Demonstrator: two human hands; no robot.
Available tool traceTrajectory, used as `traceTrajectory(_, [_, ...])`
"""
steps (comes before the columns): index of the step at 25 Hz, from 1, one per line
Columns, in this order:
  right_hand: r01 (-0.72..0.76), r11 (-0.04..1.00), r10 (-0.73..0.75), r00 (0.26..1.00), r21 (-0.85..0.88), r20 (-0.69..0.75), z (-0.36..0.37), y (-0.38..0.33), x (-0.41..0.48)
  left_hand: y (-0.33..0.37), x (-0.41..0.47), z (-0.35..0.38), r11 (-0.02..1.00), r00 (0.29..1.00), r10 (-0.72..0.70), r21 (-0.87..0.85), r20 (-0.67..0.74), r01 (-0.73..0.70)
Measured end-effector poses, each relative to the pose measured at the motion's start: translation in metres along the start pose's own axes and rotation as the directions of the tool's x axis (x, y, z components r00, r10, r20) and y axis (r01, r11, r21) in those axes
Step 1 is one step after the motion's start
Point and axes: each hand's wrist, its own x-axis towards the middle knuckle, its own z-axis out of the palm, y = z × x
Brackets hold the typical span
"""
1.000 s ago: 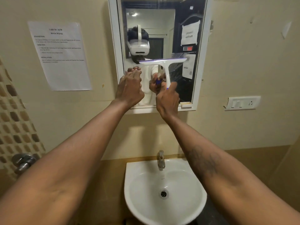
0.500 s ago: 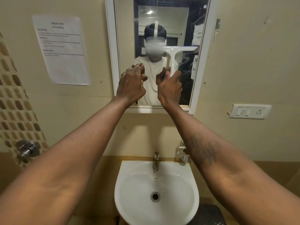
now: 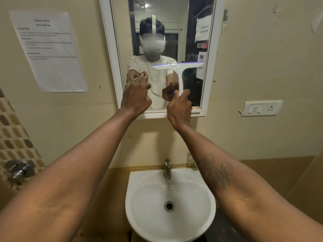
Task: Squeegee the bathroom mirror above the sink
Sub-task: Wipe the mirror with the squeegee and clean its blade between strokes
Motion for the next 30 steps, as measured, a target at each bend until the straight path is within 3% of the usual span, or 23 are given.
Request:
traceTrajectory(11, [0.014, 0.998, -0.011, 0.999, -0.063, 0.05, 0.004, 0.051, -0.05, 0.0, -0.022, 0.009, 0.998, 0.996, 0.042, 0.039, 0.083, -0.045])
traceTrajectory(30, [-0.169, 0.959, 0.206, 0.967, -0.227, 0.147, -0.006, 0.075, -0.109, 0.012, -0.054, 0.018, 0.998, 0.991, 0.051, 0.016, 0.128, -0.053])
